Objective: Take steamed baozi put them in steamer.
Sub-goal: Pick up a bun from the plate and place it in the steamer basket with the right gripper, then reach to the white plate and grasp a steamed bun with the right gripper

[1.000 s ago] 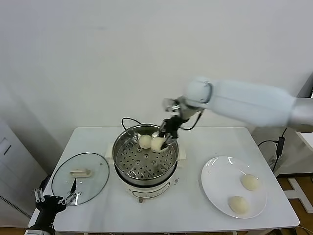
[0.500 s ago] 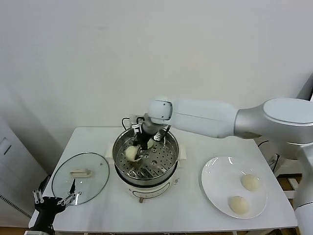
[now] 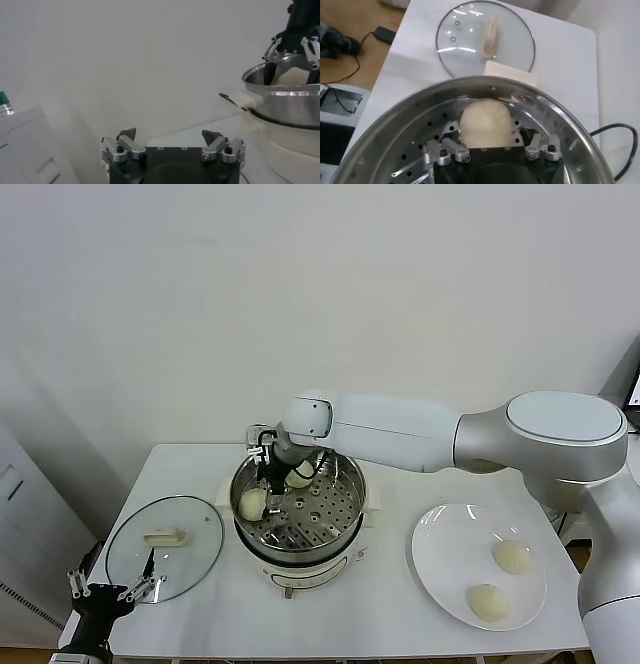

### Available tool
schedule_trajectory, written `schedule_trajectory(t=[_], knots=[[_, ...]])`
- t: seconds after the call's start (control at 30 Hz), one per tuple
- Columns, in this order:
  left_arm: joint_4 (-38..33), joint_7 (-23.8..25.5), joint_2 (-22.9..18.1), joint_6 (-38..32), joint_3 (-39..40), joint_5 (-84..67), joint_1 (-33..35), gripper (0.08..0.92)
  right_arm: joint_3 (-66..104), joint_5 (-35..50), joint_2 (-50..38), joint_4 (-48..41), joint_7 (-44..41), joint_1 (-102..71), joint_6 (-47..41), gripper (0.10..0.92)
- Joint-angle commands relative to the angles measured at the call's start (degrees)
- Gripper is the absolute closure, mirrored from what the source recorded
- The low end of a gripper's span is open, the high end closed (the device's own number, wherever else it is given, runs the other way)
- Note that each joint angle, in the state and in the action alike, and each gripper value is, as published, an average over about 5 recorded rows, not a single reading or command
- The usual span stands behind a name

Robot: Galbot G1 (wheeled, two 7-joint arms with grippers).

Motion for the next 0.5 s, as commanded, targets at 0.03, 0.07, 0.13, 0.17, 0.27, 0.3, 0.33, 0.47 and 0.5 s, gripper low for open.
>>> schedule_trajectory(t=[0.03,0.07,0.13,0.17,0.27,0.3,0.33,0.47,0.5], knots=[[0.0,0.0,-0.1,-0.1,-0.2,-0.5,0.1,0.177,1.3,-2.4,-7.3,0.0,-10.0,7.5,2.0,0.204],[0.0,0.0,0.0,-0.1,-0.2,-0.5,0.1,0.177,1.3,-3.2,-9.2,0.0,-12.9,9.4,3.0,0.203],[0.0,0.0,0.1,-0.1,-0.2,-0.7,0.0,0.177,0.9,-5.1,-13.3,0.0,-18.4,12.7,5.4,0.203],[-0.1,0.0,0.2,-0.1,-0.2,-0.7,-0.1,0.177,0.5,-6.2,-15.4,-0.1,-21.0,14.1,6.5,0.203],[-0.3,0.0,0.2,0.0,-0.2,-0.7,-0.3,0.177,-0.8,-9.2,-22.1,0.1,-26.7,16.9,9.9,0.203],[-0.5,0.0,0.2,0.0,-0.2,-0.7,-0.3,0.177,-1.4,-10.5,-24.2,0.4,-27.8,17.2,11.0,0.203],[-0.6,0.0,0.1,0.0,-0.2,-0.7,-0.4,0.177,-2.0,-11.8,-26.3,0.8,-28.6,17.5,12.1,0.203],[-1.3,0.0,-0.5,0.2,0.2,-0.4,-0.5,0.177,-6.4,-18.2,-35.1,5.3,-30.0,17.6,16.0,0.203],[-1.4,0.0,-0.6,0.2,0.3,-0.3,-0.5,0.177,-7.3,-20.0,-37.6,6.9,-30.0,17.1,16.8,0.203]])
